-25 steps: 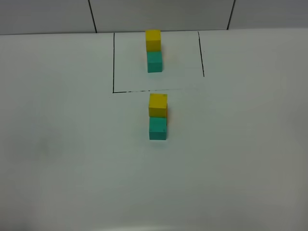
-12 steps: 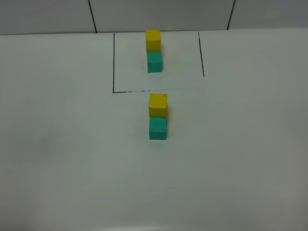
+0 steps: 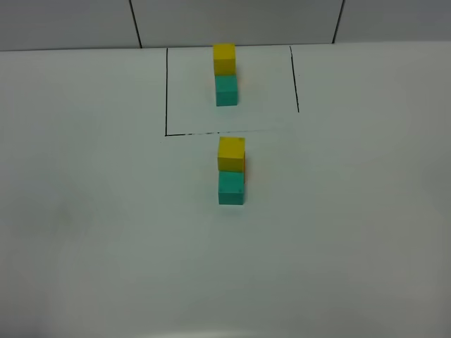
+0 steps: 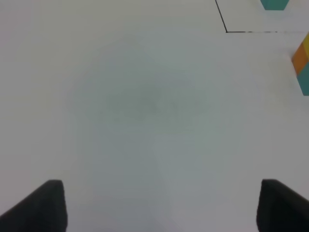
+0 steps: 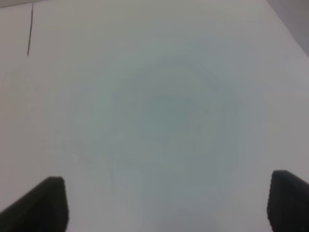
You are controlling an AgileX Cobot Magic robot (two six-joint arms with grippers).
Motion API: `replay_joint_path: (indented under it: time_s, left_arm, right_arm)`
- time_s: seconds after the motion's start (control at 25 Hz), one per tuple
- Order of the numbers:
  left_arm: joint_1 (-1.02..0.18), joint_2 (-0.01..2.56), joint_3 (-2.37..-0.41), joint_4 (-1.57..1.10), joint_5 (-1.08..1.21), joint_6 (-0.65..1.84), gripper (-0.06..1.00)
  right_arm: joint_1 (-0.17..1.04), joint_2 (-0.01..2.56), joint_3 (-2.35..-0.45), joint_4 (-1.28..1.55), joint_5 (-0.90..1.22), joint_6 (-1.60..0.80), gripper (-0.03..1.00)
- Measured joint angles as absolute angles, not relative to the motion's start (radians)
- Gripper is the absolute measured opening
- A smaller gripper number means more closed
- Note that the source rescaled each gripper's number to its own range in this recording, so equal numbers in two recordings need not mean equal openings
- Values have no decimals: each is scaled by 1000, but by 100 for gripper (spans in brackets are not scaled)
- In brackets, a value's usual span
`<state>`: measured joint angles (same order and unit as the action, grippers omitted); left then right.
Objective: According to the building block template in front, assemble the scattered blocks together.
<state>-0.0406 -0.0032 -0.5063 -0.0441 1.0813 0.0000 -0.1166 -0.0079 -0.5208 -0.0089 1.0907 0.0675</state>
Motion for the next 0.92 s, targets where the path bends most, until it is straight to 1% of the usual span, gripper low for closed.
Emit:
replay_joint_path:
  time_s: [0.92]
  left_arm:
    - [-41, -3, -506, -44, 1081, 0, 76]
  right_arm:
    - [-117, -8, -521, 0, 1091, 66, 75]
